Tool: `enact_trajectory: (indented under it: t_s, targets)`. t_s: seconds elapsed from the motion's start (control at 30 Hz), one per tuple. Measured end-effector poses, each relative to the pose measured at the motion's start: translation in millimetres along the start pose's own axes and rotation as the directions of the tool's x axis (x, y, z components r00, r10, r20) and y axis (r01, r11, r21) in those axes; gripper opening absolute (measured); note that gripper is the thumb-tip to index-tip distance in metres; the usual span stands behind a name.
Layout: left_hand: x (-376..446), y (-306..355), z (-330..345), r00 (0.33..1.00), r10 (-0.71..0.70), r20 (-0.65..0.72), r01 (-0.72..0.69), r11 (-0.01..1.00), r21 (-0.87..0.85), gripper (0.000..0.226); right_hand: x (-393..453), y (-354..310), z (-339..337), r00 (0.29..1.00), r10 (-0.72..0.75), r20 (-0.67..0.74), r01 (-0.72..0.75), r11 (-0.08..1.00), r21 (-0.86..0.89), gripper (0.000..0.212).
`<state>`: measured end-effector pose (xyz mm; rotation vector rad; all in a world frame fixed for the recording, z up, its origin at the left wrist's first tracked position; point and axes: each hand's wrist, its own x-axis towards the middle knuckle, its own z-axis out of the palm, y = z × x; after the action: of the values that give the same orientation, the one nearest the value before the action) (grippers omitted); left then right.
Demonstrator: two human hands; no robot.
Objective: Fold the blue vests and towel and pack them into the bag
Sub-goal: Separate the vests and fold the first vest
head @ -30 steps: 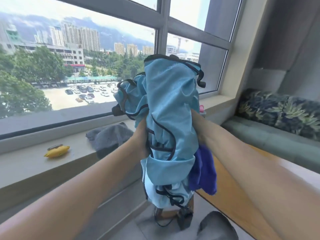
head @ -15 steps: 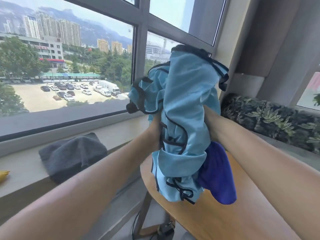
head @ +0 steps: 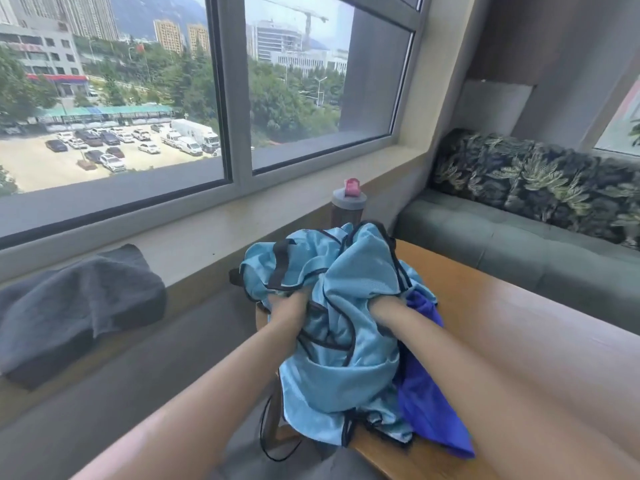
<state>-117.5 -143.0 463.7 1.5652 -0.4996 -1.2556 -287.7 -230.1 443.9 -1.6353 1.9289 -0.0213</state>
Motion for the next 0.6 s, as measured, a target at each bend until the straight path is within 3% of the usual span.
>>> enact_trajectory:
  t_s: [0.03,0.1,0.17,0.2,0.27,0.3,0.37,0.4,0.47,0.53,0.57,0.6]
  targets:
    - [1.0,-0.4,-2.7,1.0,0.007,-0.012,-0.007,1.0,-0.015,0.112,-17.3,-1.6,-9.0,0.996,-0.049,-0.081,0.058,0.992,0.113,0.064]
    - [-0.2,-3.2,-4.6,0.997,-0.005,-0.077,0.008,0.999,0.044,0.116,-28.4,9.5,-20.9,0.989,-0.056,-0.135,0.094,0.952,0.29,0.053]
    - [-17.9,-9.7,-5.0,0.971,0.181,-0.153,-0.149,0.968,0.201,0.097,-30.8,37.0,-28.4,0.973,-0.044,-0.228,0.118,0.938,0.327,0.055]
    - [-29.3,-13.4,-7.4,0.92,0.367,-0.14,-0.315,0.903,0.294,0.093,-34.0,49.7,-32.6,0.962,-0.022,-0.273,0.115,0.937,0.33,0.055]
    - [-45.6,-15.4,-12.3,0.701,0.712,0.039,-0.628,0.59,0.507,0.096,-39.1,71.4,-39.6,0.958,-0.044,-0.283,0.131,0.946,0.296,0.046]
    - [-46.3,-12.8,-13.3,0.583,0.79,0.19,-0.715,0.389,0.58,0.098,-42.8,81.0,-42.6,0.958,-0.105,-0.268,0.182,0.943,0.278,0.043]
    - [-35.7,-5.3,-5.1,0.437,0.759,0.483,-0.74,-0.001,0.672,0.103,-50.1,100.4,-45.8,0.953,-0.267,-0.141,0.295,0.923,0.246,0.055]
    - [-27.4,-0.7,3.0,0.414,0.695,0.588,-0.717,-0.149,0.681,0.106,-53.5,110.0,-43.8,0.938,-0.344,-0.035,0.343,0.914,0.215,0.07]
    - [-11.8,7.8,21.2,0.449,0.541,0.712,-0.679,-0.312,0.665,0.111,-57.5,123.9,-37.2,0.898,-0.418,0.139,0.408,0.908,0.097,0.104]
    - [7.3,8.9,38.4,0.542,0.409,0.734,-0.64,-0.366,0.676,0.112,-53.0,134.6,-24.8,0.901,-0.417,0.118,0.429,0.897,-0.104,0.123]
    - [15.5,7.0,45.4,0.585,0.36,0.727,-0.62,-0.379,0.686,0.112,-49.9,139.7,-16.2,0.91,-0.405,0.087,0.414,0.897,-0.155,0.115]
    - [21.9,3.7,51.1,0.618,0.321,0.718,-0.603,-0.393,0.695,0.112,-45.5,144.1,-8.1,0.908,-0.417,0.035,0.417,0.897,-0.148,0.091]
